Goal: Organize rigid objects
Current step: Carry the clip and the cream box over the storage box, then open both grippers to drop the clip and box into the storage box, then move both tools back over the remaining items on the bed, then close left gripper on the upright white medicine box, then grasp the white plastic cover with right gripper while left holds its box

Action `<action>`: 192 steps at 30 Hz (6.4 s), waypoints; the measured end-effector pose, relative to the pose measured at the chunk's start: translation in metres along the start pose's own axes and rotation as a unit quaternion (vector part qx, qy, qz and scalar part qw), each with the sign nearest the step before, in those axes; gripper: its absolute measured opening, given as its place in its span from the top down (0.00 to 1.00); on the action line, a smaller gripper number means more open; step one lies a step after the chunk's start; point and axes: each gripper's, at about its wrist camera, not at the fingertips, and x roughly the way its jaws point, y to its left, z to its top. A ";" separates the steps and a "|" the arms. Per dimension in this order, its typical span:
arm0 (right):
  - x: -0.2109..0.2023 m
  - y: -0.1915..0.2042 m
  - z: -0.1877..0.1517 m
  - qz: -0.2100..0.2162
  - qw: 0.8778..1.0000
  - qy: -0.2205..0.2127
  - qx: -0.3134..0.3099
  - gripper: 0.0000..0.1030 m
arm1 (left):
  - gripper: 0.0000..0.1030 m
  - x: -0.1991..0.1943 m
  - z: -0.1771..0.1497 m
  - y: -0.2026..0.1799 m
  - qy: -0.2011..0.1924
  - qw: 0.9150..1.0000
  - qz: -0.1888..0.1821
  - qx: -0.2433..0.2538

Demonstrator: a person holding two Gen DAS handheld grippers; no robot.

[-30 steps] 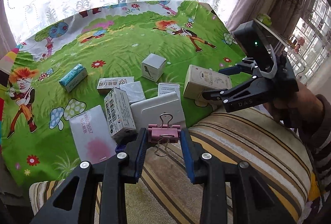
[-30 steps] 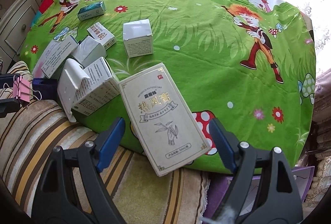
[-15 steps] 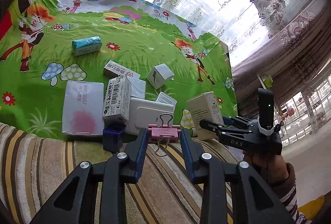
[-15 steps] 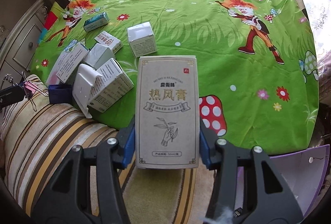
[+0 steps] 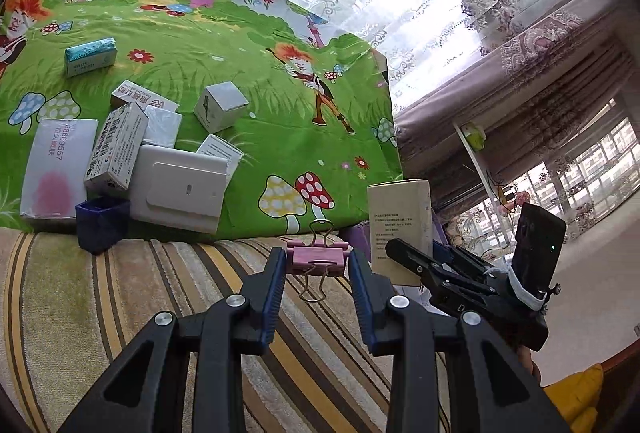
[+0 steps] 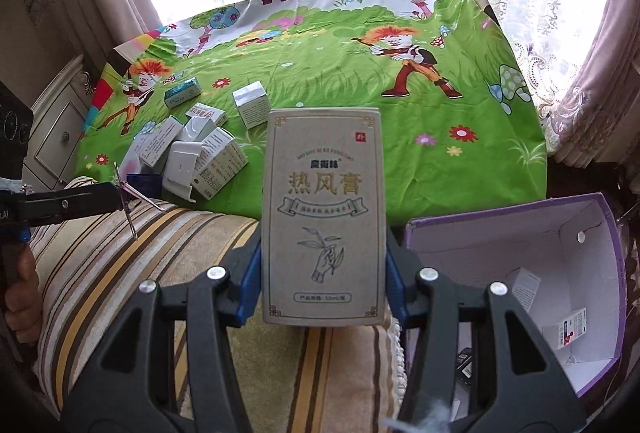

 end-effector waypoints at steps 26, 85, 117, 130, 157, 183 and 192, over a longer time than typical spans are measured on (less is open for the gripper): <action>-0.093 -0.087 -0.044 -0.161 0.981 -0.070 0.079 0.46 | 0.63 0.077 -0.030 -0.118 0.091 0.987 -0.097 0.085; -0.073 -0.012 -0.006 0.008 0.991 -0.104 0.080 0.01 | 0.15 -0.071 0.074 0.111 -0.055 0.992 0.074 -0.082; 0.016 0.051 0.008 0.085 0.994 0.013 0.062 0.01 | 0.29 0.027 0.094 0.119 0.084 0.987 0.136 -0.028; 0.023 0.053 0.004 0.086 0.994 0.026 0.063 0.01 | 0.66 0.045 0.086 0.128 0.105 0.986 0.118 -0.053; 0.051 0.131 0.024 0.010 0.990 0.059 -0.126 0.01 | 0.75 -0.019 0.071 0.142 -0.013 0.993 0.028 -0.114; 0.141 0.208 0.057 0.046 0.841 0.165 -0.513 0.01 | 0.75 -0.047 0.044 0.155 -0.055 0.988 -0.021 -0.144; 0.167 0.209 0.059 0.049 0.835 0.201 -0.510 0.18 | 0.75 -0.044 0.043 0.160 -0.050 0.987 -0.023 -0.152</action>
